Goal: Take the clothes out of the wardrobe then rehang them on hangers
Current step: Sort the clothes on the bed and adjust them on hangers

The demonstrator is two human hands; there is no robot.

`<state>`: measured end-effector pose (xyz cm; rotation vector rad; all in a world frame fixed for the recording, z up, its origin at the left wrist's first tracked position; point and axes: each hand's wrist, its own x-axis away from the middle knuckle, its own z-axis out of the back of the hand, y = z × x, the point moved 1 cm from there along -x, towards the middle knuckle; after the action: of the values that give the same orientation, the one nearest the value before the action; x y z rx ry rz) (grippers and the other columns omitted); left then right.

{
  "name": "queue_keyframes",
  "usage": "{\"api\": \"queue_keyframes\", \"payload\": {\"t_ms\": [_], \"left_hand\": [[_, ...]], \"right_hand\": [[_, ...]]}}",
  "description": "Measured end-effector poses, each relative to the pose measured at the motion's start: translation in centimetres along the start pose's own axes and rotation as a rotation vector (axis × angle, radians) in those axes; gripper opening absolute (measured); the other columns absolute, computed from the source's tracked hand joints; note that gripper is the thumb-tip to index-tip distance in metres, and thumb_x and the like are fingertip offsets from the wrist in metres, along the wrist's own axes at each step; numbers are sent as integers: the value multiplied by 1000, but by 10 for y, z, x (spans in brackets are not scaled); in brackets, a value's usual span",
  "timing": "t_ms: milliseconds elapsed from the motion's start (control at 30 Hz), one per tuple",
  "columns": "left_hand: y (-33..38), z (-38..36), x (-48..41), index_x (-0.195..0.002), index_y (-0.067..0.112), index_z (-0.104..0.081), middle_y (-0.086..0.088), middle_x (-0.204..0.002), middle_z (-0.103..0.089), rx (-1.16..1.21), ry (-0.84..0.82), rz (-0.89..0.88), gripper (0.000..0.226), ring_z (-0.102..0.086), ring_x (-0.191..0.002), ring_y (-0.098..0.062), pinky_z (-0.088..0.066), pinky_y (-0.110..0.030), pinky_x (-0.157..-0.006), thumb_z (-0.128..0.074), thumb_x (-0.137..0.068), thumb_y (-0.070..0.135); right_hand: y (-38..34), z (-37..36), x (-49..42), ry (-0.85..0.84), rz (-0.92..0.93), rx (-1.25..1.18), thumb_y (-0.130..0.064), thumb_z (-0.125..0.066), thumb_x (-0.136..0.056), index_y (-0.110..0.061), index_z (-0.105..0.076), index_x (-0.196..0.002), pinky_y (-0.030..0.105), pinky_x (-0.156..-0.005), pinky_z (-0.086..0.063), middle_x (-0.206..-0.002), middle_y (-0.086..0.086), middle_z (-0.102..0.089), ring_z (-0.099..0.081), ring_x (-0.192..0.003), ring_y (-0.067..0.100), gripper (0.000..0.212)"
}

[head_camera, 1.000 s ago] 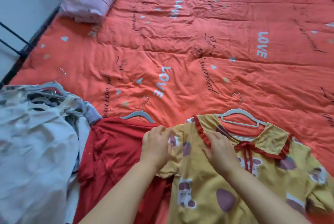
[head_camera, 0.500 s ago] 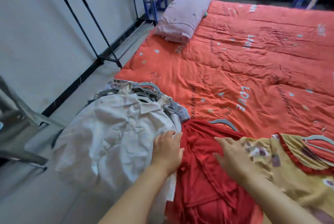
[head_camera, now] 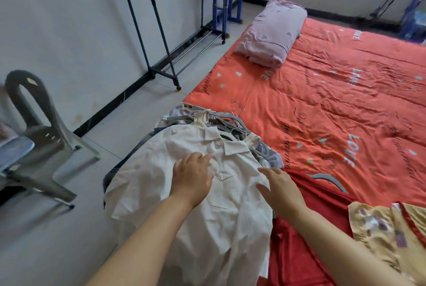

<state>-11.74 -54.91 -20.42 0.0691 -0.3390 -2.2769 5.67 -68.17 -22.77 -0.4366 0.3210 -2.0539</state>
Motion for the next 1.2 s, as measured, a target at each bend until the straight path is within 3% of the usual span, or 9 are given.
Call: {"api": "queue_keyframes", "payload": {"t_ms": [467,667,833,933,1067,1200], "left_hand": [[-55,-49,-133,-143,27,-29,5,-142,-33,-8,-194,63,51,-28,-133,-15,-22,-29,-105,-43,-94,37],[-67,-94,-186,-141,27,-30,5,-138,-36,8,-242,62,50,-31,-129,-15,-22,-29,-104,-44,-94,35],[-73,-123,-208,-140,27,-33,4,-137,-37,33,-267,77,48,-32,-129,-16,-21,-30,-104,-44,-94,34],[-73,-132,-212,-139,27,-34,4,-137,-37,16,-274,58,46,-31,-129,-16,-21,-29,-103,-44,-94,33],[-71,-131,-211,-140,25,-35,2,-138,-38,49,-259,43,48,-32,-130,-18,-21,-31,-105,-47,-93,32],[-65,-112,-208,-126,14,-55,-9,-119,-57,63,-126,2,47,-56,-107,-31,-43,-42,-90,-53,-82,29]], "right_hand": [[8,-69,-203,-173,-128,-87,-25,-56,-90,-14,-51,-131,35,-100,-38,-131,11,-51,-46,-122,27,42],[25,-111,-284,-207,-209,-37,-26,-53,-92,-9,-54,-125,39,-95,-40,-126,15,-52,-47,-118,31,36],[35,-144,-309,-234,-278,-17,-25,-50,-90,-9,-56,-108,39,-81,-43,-111,14,-55,-51,-107,32,25],[37,-148,-312,-176,-244,40,-27,-55,-88,-12,-61,-104,38,-73,-44,-104,10,-57,-54,-99,31,22],[36,-141,-303,-46,-215,23,-18,-47,-89,-10,-60,-100,35,-63,-40,-100,10,-57,-56,-92,34,18],[23,-117,-276,85,-203,-93,-18,-49,-91,-15,-57,-117,38,-70,-44,-111,7,-60,-58,-96,34,27]]}}
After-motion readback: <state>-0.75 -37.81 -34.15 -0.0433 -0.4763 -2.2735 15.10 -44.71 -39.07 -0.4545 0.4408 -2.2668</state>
